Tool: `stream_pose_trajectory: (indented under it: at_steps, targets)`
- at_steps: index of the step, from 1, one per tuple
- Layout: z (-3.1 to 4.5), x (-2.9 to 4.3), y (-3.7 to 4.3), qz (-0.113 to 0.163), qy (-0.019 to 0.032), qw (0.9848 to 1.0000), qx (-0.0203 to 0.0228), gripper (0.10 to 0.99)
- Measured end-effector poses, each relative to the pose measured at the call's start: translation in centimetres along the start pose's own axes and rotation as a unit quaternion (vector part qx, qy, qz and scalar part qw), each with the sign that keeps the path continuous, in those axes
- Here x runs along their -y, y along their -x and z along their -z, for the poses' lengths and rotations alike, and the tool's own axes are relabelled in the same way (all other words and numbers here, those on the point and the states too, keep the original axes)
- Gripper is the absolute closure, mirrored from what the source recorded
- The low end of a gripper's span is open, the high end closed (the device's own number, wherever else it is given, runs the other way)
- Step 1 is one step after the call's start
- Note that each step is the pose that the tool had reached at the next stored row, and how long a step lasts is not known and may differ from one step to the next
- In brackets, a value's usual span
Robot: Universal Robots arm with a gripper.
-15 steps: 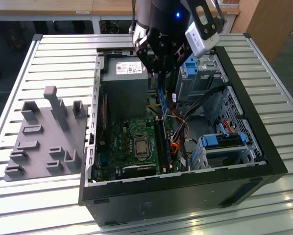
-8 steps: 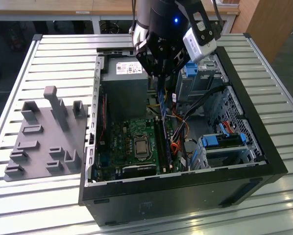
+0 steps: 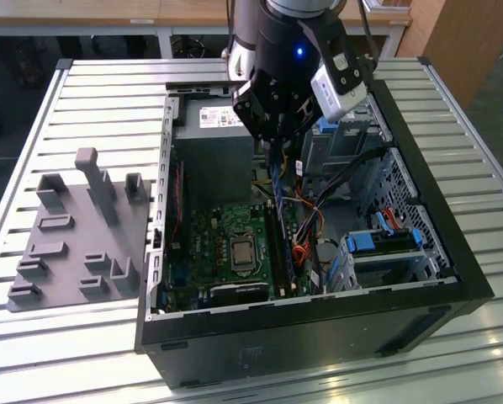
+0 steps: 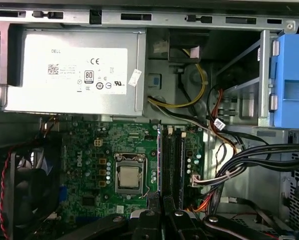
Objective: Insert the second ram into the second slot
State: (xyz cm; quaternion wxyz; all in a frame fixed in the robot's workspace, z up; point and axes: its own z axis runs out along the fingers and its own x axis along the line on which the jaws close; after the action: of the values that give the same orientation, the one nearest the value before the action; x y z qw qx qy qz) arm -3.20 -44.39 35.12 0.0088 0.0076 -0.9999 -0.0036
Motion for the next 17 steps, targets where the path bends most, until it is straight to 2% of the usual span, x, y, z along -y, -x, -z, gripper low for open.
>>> stream_pose_trajectory:
  at_steps: [7,17]
  targets:
    - [-0.85,0.01,0.02,0.0,-0.0043,1.0,-0.0001,0.949]
    - [-1.65,0.01,0.03,0.0,-0.0045,1.0,-0.0001,0.949]
